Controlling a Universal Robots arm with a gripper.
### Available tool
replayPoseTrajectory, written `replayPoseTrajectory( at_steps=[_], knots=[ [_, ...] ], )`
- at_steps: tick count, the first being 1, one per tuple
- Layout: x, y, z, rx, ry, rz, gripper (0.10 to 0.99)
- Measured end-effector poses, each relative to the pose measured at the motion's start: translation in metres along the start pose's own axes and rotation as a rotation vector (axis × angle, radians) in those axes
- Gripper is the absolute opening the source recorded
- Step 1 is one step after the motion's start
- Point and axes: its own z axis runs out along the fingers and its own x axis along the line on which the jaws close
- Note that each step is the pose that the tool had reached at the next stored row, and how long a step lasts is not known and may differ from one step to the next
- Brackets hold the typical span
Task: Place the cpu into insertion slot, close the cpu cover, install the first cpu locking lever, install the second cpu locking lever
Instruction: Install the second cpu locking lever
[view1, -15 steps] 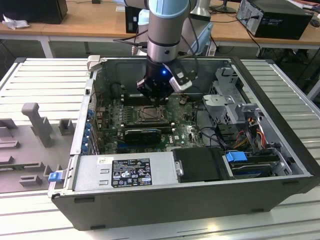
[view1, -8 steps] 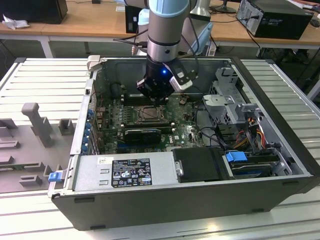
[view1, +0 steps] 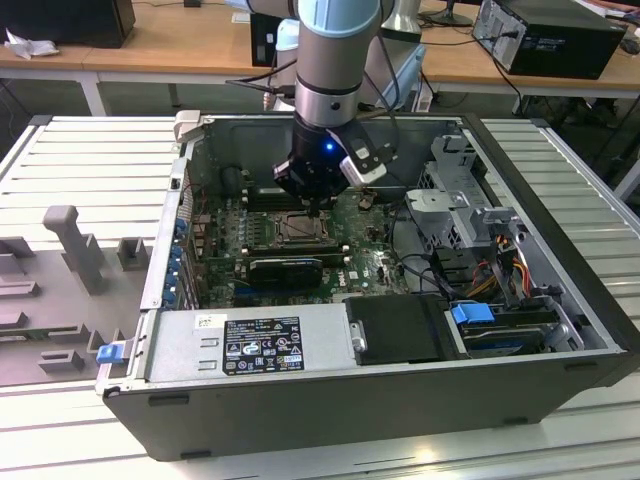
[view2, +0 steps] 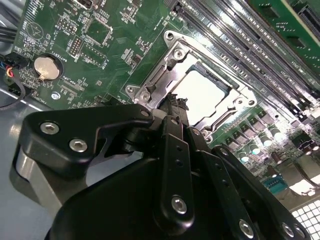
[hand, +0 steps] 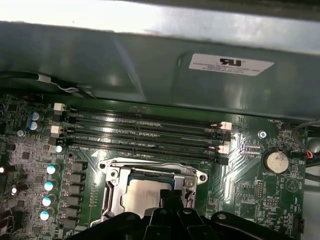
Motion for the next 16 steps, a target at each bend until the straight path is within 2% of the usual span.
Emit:
replayPoseTrajectory(
  at_steps=[3,6,9,16],
  knots=[
    [0.0,-0.0001,-0.0014,0.002,0.0003,0.0,0.106],
    [0.0,0.0003,-0.0067,0.004,0.0005,0.0,0.106],
    [0.0002,-0.0005,-0.0073,0.005,0.0006,0.0,0.106],
    [0.0014,-0.0126,-0.0081,0.005,0.0006,0.0,0.106]
  ],
)
